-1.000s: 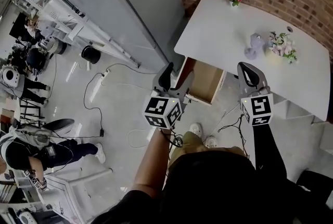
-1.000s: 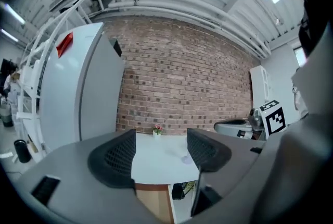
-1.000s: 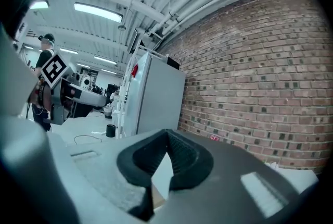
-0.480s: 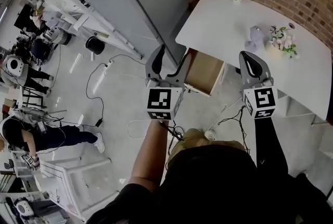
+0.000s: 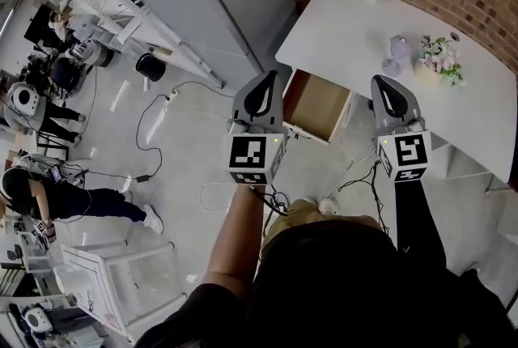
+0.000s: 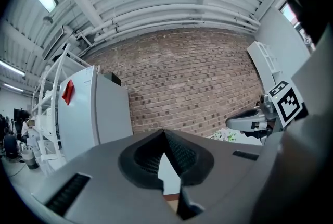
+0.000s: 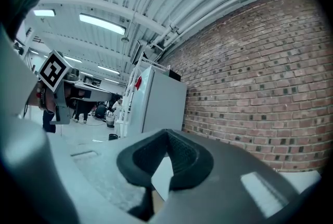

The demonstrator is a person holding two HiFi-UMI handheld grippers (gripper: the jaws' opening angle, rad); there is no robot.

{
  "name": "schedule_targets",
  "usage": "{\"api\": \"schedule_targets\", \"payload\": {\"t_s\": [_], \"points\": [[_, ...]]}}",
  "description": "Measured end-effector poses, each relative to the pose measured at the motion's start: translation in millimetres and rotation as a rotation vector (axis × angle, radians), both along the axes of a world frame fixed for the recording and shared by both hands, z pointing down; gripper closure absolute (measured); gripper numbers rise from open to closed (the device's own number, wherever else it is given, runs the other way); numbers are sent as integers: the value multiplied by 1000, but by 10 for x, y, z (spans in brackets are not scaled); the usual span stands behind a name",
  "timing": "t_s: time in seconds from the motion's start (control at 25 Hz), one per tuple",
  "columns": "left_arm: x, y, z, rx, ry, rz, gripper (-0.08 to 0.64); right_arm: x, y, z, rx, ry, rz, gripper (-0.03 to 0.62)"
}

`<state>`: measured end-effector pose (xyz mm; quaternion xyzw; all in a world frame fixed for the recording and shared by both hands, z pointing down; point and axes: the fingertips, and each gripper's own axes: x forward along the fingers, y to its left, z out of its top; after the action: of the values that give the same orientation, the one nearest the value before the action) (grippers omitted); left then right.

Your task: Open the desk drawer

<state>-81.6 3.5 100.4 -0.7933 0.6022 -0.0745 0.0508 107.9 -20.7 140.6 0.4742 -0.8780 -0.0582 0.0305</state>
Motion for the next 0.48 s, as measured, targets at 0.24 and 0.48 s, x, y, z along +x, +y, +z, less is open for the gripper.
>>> {"api": "schedule_targets", "payload": {"t_s": [0.24, 0.48], "points": [[-36, 43, -4, 15, -5, -26, 551, -39, 104, -17, 27, 30, -9, 594], [-64, 88, 8, 5, 5, -24, 551, -64, 159, -78, 45, 55, 5, 594]]}}
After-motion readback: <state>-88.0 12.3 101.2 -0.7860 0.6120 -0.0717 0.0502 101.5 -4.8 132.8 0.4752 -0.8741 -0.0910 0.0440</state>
